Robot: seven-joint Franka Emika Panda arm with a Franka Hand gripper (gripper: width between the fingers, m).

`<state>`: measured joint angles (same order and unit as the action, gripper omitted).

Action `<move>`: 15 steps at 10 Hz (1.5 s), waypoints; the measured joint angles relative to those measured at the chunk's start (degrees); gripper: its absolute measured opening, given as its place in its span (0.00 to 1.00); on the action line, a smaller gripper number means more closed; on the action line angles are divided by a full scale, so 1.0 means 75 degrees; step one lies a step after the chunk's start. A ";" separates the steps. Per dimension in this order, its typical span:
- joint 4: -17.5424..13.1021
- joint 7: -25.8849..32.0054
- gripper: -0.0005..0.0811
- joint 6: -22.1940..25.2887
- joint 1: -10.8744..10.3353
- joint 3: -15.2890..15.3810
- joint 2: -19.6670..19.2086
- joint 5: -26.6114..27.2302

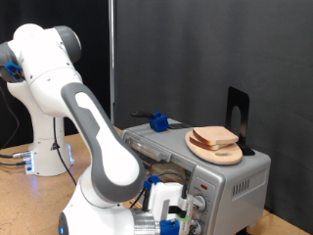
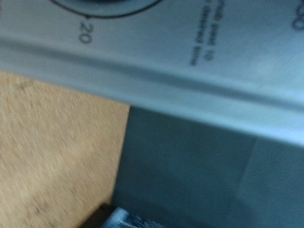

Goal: Make a piece of toast with the oven

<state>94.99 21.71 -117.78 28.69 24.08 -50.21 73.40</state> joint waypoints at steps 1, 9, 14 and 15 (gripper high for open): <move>0.0158 0.0945 0.13 -0.0051 0.0107 0.0092 0.0022 0.0323; 0.0282 0.2582 0.14 0.0089 0.0259 0.0189 -0.0021 0.0693; 0.0122 0.2216 0.48 0.0133 0.0466 0.0175 0.0149 0.0658; 0.0125 0.2028 0.65 0.0226 0.0528 0.0152 0.0189 0.0552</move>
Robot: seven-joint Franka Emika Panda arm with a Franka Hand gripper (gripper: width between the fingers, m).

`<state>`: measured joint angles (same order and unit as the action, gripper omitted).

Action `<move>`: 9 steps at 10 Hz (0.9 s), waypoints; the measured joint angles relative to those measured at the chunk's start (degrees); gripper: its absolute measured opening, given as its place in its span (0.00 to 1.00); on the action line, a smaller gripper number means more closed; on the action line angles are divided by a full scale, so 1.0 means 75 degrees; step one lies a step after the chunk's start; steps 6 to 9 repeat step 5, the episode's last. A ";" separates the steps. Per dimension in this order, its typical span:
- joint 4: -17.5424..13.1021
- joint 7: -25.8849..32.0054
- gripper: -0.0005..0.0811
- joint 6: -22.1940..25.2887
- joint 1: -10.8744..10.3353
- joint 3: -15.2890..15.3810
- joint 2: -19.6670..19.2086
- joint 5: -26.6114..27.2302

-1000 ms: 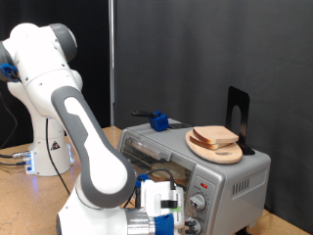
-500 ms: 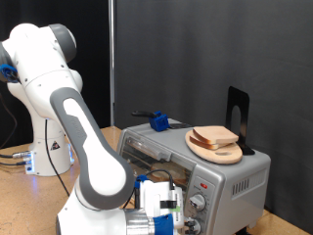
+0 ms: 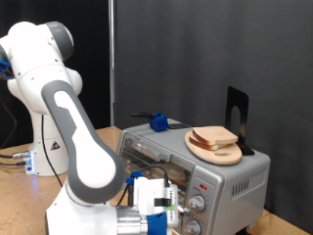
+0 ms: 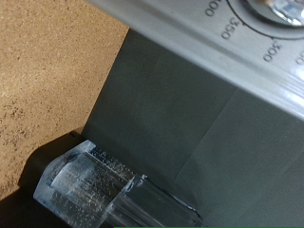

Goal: Make a piece of toast with the oven

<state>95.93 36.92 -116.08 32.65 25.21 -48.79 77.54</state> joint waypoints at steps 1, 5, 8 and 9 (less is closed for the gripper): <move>0.0039 -0.0346 0.65 0.0278 0.0072 -0.0095 0.0093 -0.0325; 0.0489 -0.1530 0.98 0.1368 0.0541 -0.0446 0.0735 -0.1197; 0.0489 -0.1530 0.98 0.1368 0.0541 -0.0446 0.0735 -0.1197; 0.0489 -0.1530 0.98 0.1368 0.0541 -0.0446 0.0735 -0.1197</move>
